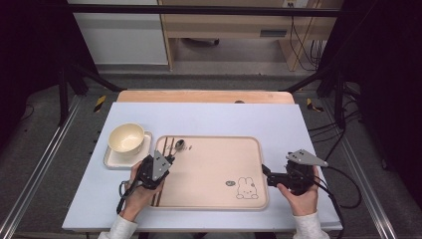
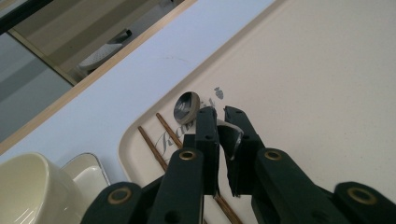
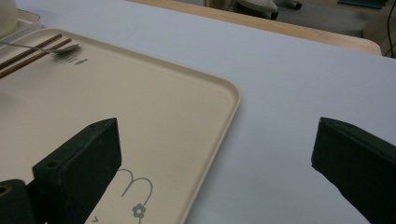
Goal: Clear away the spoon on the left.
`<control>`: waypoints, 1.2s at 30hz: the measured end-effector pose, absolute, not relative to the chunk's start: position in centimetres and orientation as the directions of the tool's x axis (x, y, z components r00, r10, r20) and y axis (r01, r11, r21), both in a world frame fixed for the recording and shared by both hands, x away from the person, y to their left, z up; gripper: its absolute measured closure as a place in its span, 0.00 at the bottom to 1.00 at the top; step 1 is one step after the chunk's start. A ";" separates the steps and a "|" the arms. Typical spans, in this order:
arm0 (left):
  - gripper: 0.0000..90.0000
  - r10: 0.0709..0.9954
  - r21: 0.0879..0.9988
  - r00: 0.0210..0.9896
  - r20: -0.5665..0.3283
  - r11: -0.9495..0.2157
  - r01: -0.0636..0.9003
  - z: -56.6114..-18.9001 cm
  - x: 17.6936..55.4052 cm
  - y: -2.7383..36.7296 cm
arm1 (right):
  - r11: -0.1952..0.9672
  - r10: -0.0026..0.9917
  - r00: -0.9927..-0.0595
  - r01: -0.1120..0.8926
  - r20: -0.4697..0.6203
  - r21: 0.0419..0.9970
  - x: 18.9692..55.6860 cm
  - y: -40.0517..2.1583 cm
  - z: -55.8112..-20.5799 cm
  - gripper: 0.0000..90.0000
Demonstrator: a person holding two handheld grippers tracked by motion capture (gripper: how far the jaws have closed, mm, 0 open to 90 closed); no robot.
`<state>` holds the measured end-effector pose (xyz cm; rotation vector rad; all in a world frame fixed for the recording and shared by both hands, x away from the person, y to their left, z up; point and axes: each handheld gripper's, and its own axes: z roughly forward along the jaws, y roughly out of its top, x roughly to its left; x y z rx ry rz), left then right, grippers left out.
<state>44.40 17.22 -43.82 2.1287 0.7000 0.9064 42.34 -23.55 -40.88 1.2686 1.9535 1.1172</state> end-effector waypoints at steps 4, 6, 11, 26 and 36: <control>0.92 0.678 0.759 0.618 0.398 -0.622 0.194 -44.0 44.3 17.0 | 0.204 0.916 -0.401 0.458 -0.004 0.865 42.3 -23.6 -40.8 0.02; 0.91 0.670 0.753 0.624 0.402 -0.629 0.190 -44.1 44.2 16.9 | 0.208 0.916 -0.401 0.456 -0.009 0.866 42.3 -23.6 -40.8 0.02; 0.90 0.654 0.738 0.637 0.407 -0.647 0.192 -44.3 44.0 16.7 | 0.212 0.915 -0.404 0.453 -0.013 0.866 42.3 -23.6 -40.8 0.02; 0.83 0.640 0.717 0.664 0.388 -0.662 0.219 -45.0 43.6 16.5 | 0.208 0.915 -0.403 0.452 -0.009 0.867 42.2 -23.7 -40.8 0.02; 0.77 0.642 0.710 0.669 0.373 -0.662 0.240 -45.5 43.3 16.4 | 0.206 0.915 -0.403 0.454 -0.006 0.867 42.2 -23.6 -40.8 0.02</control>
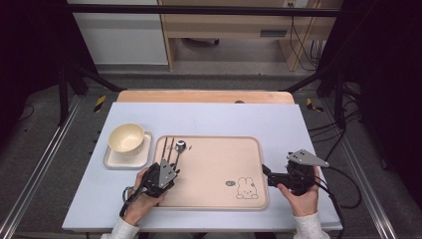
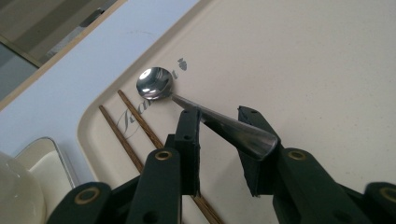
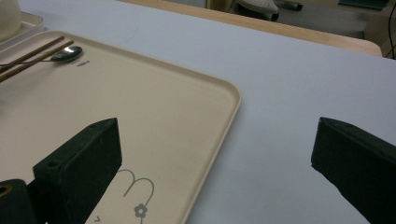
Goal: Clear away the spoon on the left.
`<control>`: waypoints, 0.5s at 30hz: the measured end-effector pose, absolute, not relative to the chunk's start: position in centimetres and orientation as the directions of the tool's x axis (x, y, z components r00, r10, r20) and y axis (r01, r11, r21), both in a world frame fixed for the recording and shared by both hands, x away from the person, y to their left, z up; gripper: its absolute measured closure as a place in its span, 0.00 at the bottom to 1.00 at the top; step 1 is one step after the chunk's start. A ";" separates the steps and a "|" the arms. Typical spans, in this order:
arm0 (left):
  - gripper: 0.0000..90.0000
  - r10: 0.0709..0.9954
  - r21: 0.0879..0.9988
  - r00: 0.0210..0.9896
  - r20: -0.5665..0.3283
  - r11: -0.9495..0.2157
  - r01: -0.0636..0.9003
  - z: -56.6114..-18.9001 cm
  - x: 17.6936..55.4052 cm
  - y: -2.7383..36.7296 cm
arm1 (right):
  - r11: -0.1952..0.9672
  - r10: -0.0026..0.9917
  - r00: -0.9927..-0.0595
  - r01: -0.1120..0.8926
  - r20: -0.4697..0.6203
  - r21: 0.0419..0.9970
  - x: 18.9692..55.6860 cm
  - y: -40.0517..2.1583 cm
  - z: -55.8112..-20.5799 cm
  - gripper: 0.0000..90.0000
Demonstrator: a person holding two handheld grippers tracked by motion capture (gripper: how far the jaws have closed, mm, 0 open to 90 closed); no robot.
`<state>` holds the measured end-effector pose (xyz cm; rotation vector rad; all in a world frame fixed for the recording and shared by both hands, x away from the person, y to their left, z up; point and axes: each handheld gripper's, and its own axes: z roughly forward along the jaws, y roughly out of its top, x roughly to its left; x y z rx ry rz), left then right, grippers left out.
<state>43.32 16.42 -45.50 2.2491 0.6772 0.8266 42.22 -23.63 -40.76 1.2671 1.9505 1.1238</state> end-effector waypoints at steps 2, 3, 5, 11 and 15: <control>0.75 0.640 0.706 0.672 0.372 -0.665 0.243 -45.6 43.3 16.5 | 0.207 0.915 -0.404 0.453 -0.007 0.867 42.2 -23.6 -40.8 0.02; 0.74 0.643 0.707 0.674 0.364 -0.662 0.249 -45.7 43.2 16.5 | 0.207 0.915 -0.404 0.452 -0.008 0.868 42.2 -23.6 -40.8 0.02; 0.73 0.643 0.707 0.675 0.363 -0.662 0.250 -45.8 43.2 16.5 | 0.205 0.915 -0.403 0.452 -0.006 0.868 42.2 -23.6 -40.7 0.02; 0.66 0.643 0.697 0.685 0.341 -0.662 0.275 -46.1 42.9 16.5 | 0.205 0.914 -0.405 0.454 -0.005 0.867 42.2 -23.6 -40.7 0.02; 0.63 0.644 0.693 0.693 0.324 -0.660 0.290 -46.4 42.7 16.6 | 0.198 0.915 -0.403 0.455 0.002 0.868 42.2 -23.6 -40.7 0.02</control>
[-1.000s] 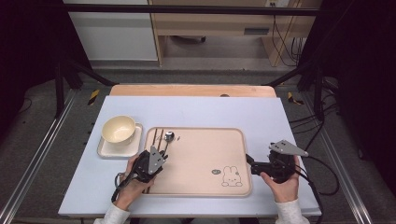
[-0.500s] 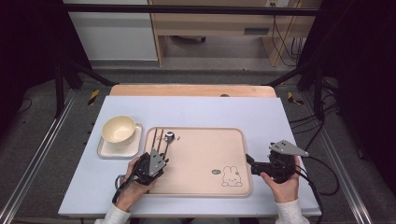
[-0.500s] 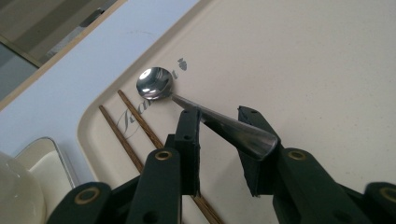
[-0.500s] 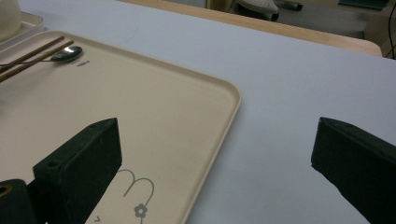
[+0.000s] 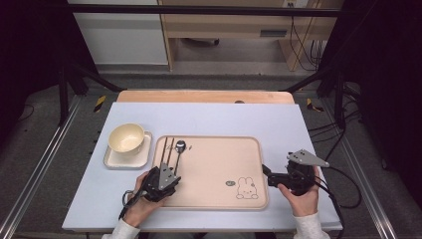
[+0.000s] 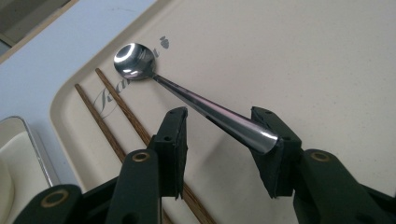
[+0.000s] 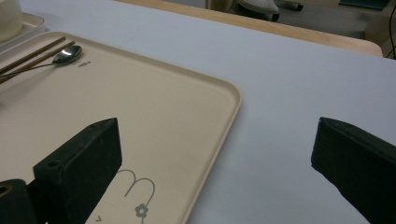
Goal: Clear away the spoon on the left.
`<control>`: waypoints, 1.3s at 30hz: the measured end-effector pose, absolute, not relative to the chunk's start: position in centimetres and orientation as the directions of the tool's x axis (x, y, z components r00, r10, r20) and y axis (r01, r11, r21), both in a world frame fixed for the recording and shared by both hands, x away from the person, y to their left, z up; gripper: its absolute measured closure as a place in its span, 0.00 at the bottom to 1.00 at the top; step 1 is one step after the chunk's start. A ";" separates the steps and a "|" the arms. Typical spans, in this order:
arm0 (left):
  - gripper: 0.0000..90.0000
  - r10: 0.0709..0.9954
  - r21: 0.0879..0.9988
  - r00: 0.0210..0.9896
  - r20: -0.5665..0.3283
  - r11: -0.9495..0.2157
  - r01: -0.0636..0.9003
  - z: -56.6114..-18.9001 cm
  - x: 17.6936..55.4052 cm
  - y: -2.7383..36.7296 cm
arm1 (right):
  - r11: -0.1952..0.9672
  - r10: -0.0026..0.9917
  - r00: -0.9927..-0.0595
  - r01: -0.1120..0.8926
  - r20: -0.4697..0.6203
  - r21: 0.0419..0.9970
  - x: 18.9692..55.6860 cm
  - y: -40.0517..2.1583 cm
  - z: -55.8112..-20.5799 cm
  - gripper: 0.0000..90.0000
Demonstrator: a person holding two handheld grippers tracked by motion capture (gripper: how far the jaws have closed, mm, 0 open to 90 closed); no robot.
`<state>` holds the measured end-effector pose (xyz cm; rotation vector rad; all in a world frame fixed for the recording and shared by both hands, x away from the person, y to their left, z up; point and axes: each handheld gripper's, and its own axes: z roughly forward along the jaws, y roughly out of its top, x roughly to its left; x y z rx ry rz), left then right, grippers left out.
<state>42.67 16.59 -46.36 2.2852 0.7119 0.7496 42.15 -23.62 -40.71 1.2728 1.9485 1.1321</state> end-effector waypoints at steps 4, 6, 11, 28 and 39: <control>0.62 0.646 0.690 0.695 0.316 -0.659 0.299 -46.4 42.6 16.7 | 0.199 0.915 -0.404 0.455 0.002 0.868 42.1 -23.6 -40.7 0.02; 0.59 0.644 0.689 0.700 0.308 -0.659 0.303 -46.4 42.4 16.8 | 0.199 0.915 -0.404 0.455 0.001 0.868 42.1 -23.6 -40.7 0.02; 0.56 0.640 0.686 0.709 0.297 -0.659 0.308 -46.5 42.3 16.7 | 0.199 0.915 -0.404 0.455 0.002 0.868 42.1 -23.6 -40.7 0.02; 0.46 0.713 0.774 0.674 0.194 -0.534 0.342 -44.5 41.9 18.9 | 0.200 0.914 -0.406 0.454 0.002 0.868 42.1 -23.7 -40.7 0.02; 0.38 0.777 0.817 0.613 0.144 -0.443 0.369 -43.4 42.2 21.5 | 0.202 0.915 -0.404 0.454 -0.002 0.868 42.2 -23.7 -40.7 0.02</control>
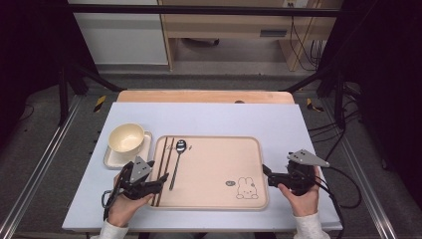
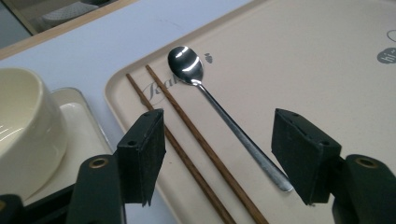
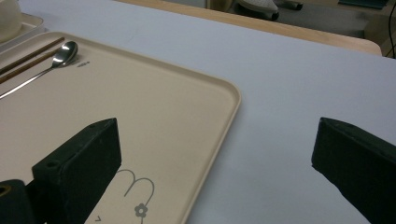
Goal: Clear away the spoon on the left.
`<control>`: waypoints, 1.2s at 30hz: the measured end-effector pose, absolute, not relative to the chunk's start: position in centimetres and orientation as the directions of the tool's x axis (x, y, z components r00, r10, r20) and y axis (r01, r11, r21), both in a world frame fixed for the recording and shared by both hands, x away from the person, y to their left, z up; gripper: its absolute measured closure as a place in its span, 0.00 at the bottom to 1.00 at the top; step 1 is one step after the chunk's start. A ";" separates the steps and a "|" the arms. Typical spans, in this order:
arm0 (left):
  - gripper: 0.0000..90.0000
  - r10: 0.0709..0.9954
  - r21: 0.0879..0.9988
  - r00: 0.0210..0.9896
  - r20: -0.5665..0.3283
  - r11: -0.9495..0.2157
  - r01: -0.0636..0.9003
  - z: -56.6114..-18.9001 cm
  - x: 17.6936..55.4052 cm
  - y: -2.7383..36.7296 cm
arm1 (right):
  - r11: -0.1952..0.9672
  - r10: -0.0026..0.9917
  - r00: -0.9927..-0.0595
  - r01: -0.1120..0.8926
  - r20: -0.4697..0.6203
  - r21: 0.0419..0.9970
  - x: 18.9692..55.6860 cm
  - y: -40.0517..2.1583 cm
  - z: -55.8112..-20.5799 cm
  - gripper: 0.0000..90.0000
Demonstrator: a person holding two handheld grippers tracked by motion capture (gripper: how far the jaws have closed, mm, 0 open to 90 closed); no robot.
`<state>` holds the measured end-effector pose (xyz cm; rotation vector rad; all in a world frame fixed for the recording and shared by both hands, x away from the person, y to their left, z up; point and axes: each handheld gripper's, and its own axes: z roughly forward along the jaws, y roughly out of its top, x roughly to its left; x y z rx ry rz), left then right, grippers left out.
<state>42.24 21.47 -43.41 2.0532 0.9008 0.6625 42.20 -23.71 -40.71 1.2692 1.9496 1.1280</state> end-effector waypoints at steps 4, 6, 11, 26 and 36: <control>0.36 0.798 0.831 0.589 0.129 -0.411 0.375 -43.1 42.3 22.3 | 0.201 0.916 -0.402 0.455 -0.002 0.867 42.2 -23.8 -40.7 0.02; 0.35 0.813 0.839 0.571 0.114 -0.387 0.383 -42.8 42.4 23.0 | 0.200 0.916 -0.401 0.456 0.000 0.867 42.2 -23.8 -40.7 0.02; 0.33 0.837 0.853 0.539 0.094 -0.348 0.390 -42.4 42.5 24.2 | 0.200 0.917 -0.400 0.456 -0.001 0.867 42.1 -23.8 -40.6 0.02; 0.27 0.883 0.877 0.465 0.064 -0.272 0.396 -41.4 42.8 27.0 | 0.201 0.918 -0.396 0.457 -0.004 0.866 42.2 -23.9 -40.7 0.02; 0.24 0.906 0.881 0.420 0.052 -0.240 0.407 -41.0 43.3 28.5 | 0.201 0.918 -0.396 0.457 -0.004 0.867 42.2 -23.9 -40.7 0.02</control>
